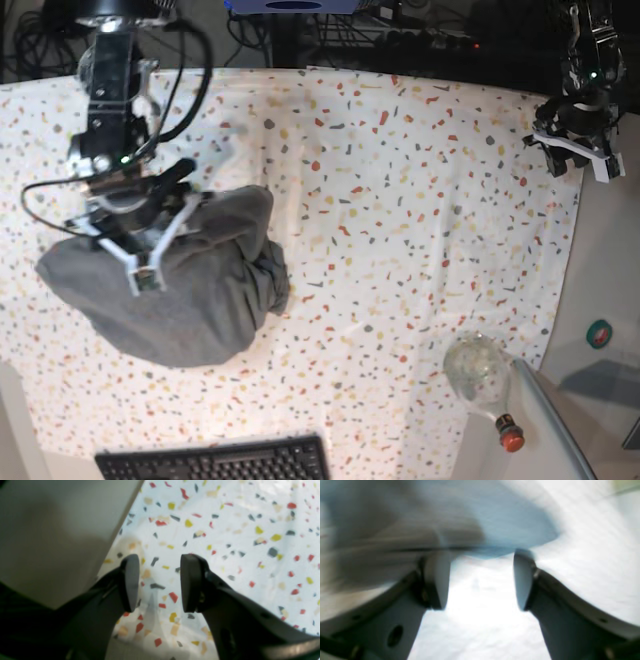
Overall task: Layout the t-shirt on the table in an organized manner, then fold the t-shirt properly
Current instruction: 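Drag the grey t-shirt with the right gripper away from the left gripper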
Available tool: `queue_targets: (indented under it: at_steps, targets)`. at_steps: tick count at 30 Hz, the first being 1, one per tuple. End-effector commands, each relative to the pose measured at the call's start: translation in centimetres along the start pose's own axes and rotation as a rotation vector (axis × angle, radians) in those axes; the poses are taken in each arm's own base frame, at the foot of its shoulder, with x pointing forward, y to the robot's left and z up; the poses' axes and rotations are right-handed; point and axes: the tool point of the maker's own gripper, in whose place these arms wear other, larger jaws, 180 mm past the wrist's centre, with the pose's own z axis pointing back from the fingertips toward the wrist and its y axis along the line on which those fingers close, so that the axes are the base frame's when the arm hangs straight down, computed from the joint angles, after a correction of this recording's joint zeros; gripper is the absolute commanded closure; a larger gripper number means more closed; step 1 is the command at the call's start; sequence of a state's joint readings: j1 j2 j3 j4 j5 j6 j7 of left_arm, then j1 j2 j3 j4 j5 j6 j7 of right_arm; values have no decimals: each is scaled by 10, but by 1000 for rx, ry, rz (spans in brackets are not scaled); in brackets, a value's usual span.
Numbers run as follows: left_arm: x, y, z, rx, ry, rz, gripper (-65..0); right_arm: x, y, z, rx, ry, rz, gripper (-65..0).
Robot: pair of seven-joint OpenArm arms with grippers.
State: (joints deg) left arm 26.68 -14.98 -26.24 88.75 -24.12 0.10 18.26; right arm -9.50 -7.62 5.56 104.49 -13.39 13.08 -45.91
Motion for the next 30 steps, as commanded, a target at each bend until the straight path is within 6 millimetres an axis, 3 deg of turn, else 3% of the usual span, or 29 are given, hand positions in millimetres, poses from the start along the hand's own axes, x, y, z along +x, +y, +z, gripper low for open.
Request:
queue_targets:
  at_steps: [1,5,10,14,19,23,28,30]
  targets:
    - [15,2,1,-1,-47,-12,-257,7,-8,7,-42,-35,7,-363]
    - [16,0,0,-6,-48,-13,-257,-17,53,14,110,4,27,-363]
    - [14,1,0,-4,-44,-13,-257,-35,78,3,259,77,-349,-365]
    - [15,3,1,3,-46,-11,-257,-37,82,-13,361,70,-543,-365]
    - [15,7,1,8,-45,-16,-257,-44,72,-41,354,93,-658,-365]
    - [15,6,1,8,-45,-16,-257,-47,73,-48,365,111,-701,-365]
    - [13,3,1,1,-41,-16,-257,-27,66,-59,356,56,-705,-360]
    - [12,1,0,-4,-40,-15,-257,-24,68,-58,365,50,-699,-300]
